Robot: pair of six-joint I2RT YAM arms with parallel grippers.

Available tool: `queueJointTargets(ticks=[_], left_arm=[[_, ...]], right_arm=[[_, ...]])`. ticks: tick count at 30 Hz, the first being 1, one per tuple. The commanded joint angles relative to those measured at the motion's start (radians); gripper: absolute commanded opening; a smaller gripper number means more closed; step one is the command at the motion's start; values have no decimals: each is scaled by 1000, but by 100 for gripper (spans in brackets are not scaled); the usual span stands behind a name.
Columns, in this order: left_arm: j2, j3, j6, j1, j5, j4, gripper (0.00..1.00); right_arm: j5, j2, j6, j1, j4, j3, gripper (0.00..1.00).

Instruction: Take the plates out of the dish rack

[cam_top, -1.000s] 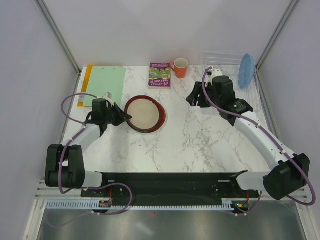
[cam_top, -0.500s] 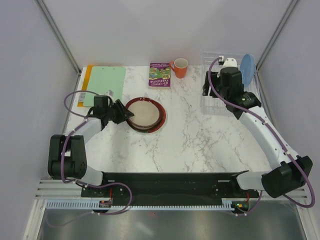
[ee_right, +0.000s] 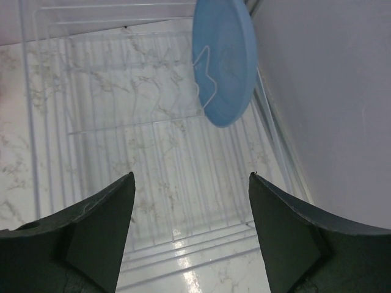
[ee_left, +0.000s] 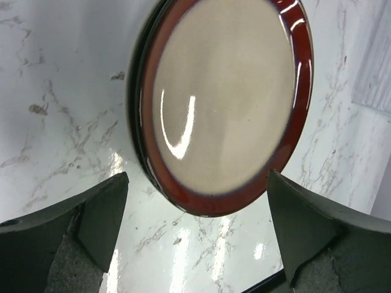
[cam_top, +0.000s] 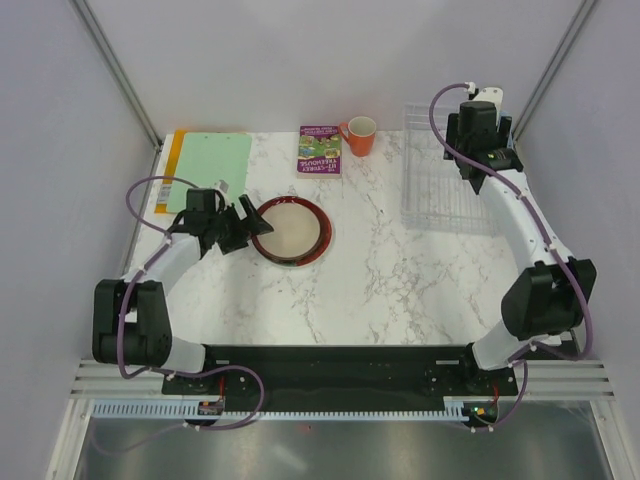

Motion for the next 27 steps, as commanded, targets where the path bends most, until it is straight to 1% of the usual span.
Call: queueJointTargets(ticks=[1, 4, 5, 7, 8, 10, 14, 19, 22, 24, 25, 27], left_arm=[[-63, 65, 66, 4, -65, -112, 100], [-107, 71, 60, 4, -62, -117, 100], [-121, 75, 58, 4, -42, -117, 100], [-158, 80, 52, 3, -27, -109, 100], [-166, 86, 49, 3, -13, -109, 100], [-183, 95, 52, 3, 3, -109, 100], [-177, 114, 38, 3, 15, -89, 100], [-140, 123, 38, 3, 26, -65, 100], [-114, 117, 38, 3, 32, -46, 100], [-102, 114, 35, 3, 36, -34, 100], [-97, 112, 37, 3, 42, -31, 100], [-89, 106, 29, 3, 44, -11, 100]], right_arm=[[109, 103, -57, -49, 94, 70, 81], [142, 211, -63, -70, 117, 148, 80], [164, 264, -69, -78, 119, 194, 80], [179, 318, -75, -96, 127, 243, 80], [182, 369, -101, -98, 125, 296, 80], [210, 441, -133, -107, 127, 346, 80], [256, 533, -183, -110, 124, 471, 80], [339, 588, -261, -115, 171, 513, 80], [375, 578, -302, -119, 240, 472, 80], [388, 555, -321, -123, 315, 427, 80], [379, 541, -324, -132, 330, 398, 81], [371, 544, -316, -135, 335, 398, 81]])
